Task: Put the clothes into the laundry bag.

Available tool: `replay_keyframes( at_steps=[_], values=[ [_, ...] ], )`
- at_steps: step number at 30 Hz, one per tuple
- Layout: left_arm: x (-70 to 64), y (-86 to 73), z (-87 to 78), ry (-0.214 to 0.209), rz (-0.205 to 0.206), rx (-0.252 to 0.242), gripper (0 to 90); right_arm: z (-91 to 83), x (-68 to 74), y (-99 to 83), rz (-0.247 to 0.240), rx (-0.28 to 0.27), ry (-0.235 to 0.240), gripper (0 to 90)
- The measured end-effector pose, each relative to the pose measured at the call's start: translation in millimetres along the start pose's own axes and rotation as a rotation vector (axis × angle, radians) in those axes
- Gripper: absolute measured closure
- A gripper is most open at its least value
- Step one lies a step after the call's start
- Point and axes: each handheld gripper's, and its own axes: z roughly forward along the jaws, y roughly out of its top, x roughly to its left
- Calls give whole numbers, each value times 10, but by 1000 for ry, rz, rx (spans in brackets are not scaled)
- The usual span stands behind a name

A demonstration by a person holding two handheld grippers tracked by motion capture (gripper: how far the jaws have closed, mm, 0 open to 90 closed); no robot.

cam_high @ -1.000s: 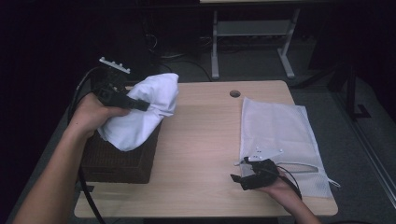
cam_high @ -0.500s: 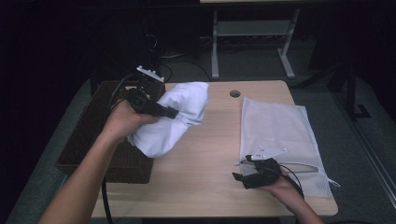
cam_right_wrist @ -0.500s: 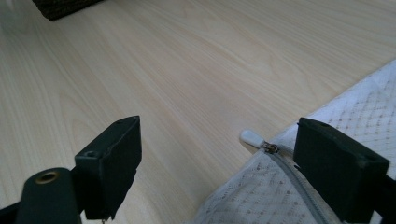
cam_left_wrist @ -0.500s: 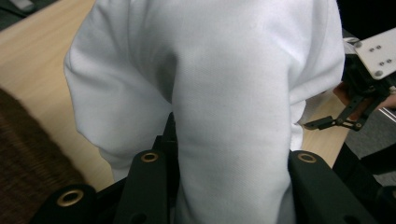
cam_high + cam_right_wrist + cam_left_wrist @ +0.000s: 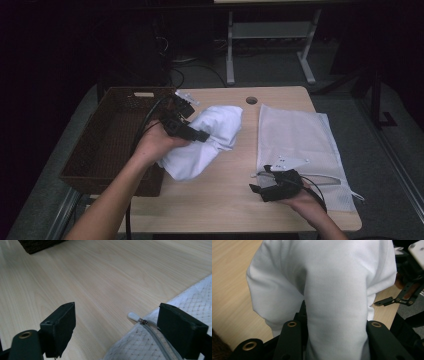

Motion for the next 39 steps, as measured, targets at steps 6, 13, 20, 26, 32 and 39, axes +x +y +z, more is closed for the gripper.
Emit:
replay_keyframes(
  at_steps=[6,13,20,26,32,39],
  values=[
    [-70,-115,216,-9,2,13,632,-11,-6,4,-3,-5,0,151],
    [-125,-288,461,-6,-5,40,630,-22,-23,2,-3,-8,0,151],
    [-145,-495,673,-7,-26,59,629,-28,-23,2,-1,-10,4,152],
    [-145,-695,836,31,-32,84,628,-33,-28,2,-1,-9,1,152],
    [-156,-841,993,56,-33,112,626,-41,-68,-9,13,-9,-3,155],
    [-165,-956,1120,54,-33,115,618,-101,-123,-17,45,12,-8,222]
  ],
)
